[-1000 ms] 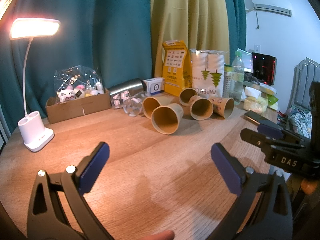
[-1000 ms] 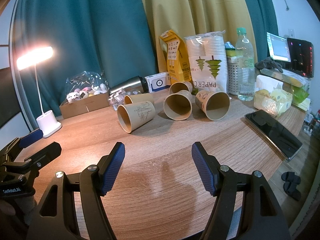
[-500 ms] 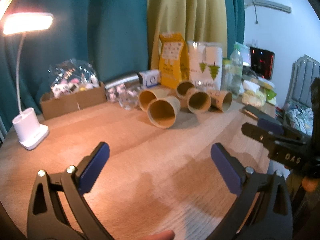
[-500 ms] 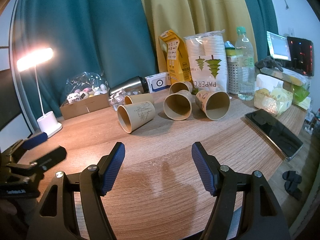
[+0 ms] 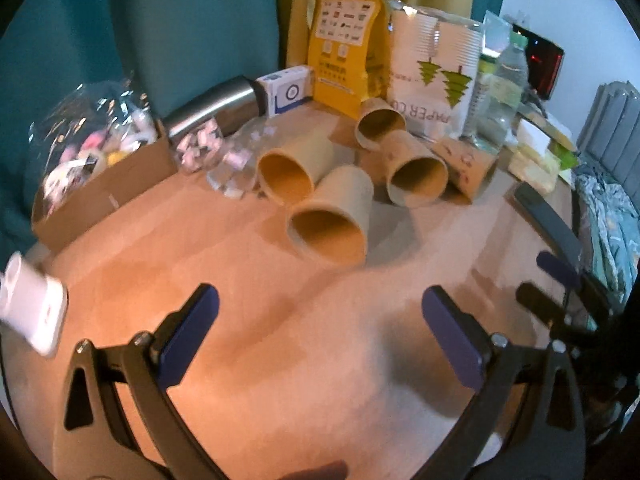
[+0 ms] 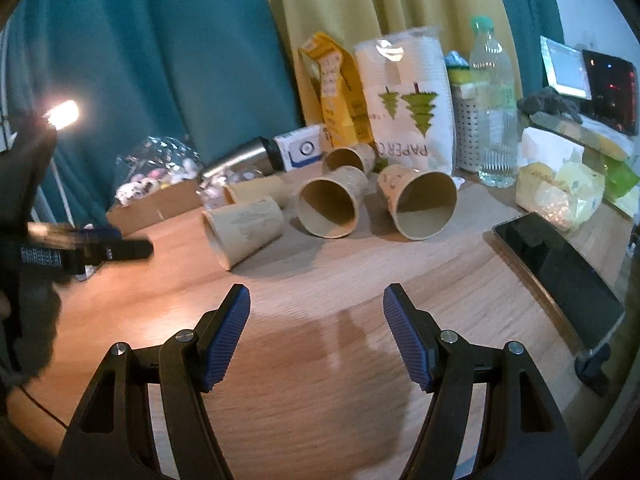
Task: Flip cup upside down
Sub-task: 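Move the left gripper down over the purple-printed paper cup standing mouth-down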
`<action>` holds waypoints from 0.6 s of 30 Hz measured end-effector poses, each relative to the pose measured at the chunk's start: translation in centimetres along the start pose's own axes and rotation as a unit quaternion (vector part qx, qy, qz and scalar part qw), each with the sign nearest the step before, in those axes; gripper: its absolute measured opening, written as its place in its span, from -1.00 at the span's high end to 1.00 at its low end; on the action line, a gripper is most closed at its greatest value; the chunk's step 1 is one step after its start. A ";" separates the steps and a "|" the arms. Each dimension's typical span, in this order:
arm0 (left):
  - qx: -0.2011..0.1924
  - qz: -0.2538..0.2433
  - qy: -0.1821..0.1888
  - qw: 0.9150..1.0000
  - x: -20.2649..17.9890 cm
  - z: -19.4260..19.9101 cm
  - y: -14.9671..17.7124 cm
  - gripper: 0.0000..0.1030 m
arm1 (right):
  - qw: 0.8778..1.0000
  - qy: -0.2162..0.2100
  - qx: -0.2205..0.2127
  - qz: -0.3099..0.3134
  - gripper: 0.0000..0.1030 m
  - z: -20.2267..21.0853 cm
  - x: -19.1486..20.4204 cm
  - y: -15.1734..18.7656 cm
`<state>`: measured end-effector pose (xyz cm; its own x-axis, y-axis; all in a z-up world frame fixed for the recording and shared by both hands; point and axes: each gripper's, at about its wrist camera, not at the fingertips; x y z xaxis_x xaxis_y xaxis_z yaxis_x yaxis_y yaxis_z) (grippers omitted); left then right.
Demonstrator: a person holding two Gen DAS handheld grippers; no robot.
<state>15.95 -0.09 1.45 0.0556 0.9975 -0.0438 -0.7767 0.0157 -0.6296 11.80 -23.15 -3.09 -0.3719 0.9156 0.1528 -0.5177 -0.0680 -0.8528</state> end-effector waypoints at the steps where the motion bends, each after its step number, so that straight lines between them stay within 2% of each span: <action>1: 0.013 -0.009 -0.002 1.000 -0.2 -0.6 -1.3 -0.99 | 1.000 0.001 0.009 -0.002 -0.41 -0.7 -0.5 -0.5; 3: 0.032 -0.027 -0.010 0.999 -1.0 -1.7 -3.9 -0.99 | 1.000 -0.002 0.018 -0.009 -0.41 -1.5 -1.3 -1.3; 9: 0.043 -0.066 -0.026 0.997 -3.6 -4.8 -10.8 -0.99 | 0.999 -0.013 0.012 -0.027 -0.41 -2.9 -3.3 -3.1; 18: 0.100 -0.078 -0.018 0.992 -7.2 -12.2 -18.3 -0.99 | 0.993 -0.017 -0.007 -0.119 -0.41 -3.4 -9.1 -3.3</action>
<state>37.39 -8.38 3.85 0.1646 0.9837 0.0724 -0.8693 0.1793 -0.4606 19.55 -29.90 -3.34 -0.2667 0.8914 0.3665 -0.5828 0.1537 -0.7980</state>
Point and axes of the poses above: each gripper's, at about its wrist camera, not at the fingertips, and z roughly against the way its jaws point, x to its left, y to its underside, and after that the axes turned 2 degrees about z, right-handed
